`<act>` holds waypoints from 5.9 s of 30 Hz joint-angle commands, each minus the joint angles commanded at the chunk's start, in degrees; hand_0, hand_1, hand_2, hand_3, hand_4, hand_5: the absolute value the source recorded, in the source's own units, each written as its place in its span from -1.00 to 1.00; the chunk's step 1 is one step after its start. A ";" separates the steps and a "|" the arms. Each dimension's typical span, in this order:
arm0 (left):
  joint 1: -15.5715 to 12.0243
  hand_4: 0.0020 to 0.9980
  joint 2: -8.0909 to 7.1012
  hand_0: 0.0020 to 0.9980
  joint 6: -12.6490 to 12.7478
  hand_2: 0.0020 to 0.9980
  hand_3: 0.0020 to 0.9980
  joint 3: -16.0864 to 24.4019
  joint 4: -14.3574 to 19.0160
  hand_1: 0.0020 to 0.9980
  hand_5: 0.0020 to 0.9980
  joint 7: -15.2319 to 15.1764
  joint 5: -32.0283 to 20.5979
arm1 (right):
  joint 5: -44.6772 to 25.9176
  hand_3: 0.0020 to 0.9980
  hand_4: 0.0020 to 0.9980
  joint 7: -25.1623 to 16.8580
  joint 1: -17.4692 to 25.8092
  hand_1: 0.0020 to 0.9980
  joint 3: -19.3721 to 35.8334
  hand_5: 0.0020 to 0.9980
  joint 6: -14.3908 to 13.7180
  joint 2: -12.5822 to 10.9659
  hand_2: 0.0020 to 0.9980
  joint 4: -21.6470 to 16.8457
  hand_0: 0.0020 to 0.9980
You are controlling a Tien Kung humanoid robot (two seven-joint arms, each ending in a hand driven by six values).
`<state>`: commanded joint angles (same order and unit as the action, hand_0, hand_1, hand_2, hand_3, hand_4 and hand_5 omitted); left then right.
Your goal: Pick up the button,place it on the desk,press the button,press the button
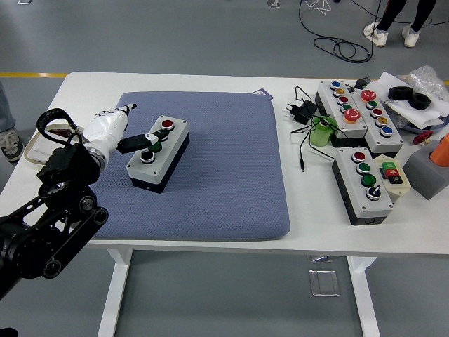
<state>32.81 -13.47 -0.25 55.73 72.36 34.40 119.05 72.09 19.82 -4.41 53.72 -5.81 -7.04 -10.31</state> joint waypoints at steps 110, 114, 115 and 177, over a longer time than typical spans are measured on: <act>7.85 -0.51 0.12 0.47 -1.25 0.46 0.44 -8.02 -17.17 0.48 -1.00 -48.12 10.95 | 0.81 0.12 -0.39 0.16 -0.55 -0.10 0.83 -0.57 -0.16 -0.08 0.23 0.00 0.29; 7.94 -0.51 0.05 0.47 -2.85 0.46 0.44 -8.00 -17.14 0.48 -1.00 -48.35 10.95 | 1.17 0.12 -0.39 0.18 -0.60 -0.10 0.98 -0.57 -0.08 -0.09 0.23 0.00 0.29; 7.99 -0.51 -0.05 0.47 -2.95 0.46 0.44 -8.09 -17.14 0.48 -1.00 -48.54 10.95 | 1.18 0.12 -0.39 0.17 -0.62 -0.10 1.01 -0.57 -0.10 -0.09 0.23 0.00 0.29; 7.62 0.18 0.11 0.15 -22.20 0.49 0.99 -4.96 -9.42 0.31 -0.56 -34.78 10.95 | 0.90 0.12 -0.37 0.03 -0.29 -0.10 0.66 -0.57 -0.06 -0.21 0.23 0.00 0.28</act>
<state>40.42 -13.36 -22.44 50.77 62.94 -0.38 130.00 73.00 19.85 -4.69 54.38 -5.86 -7.24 -10.31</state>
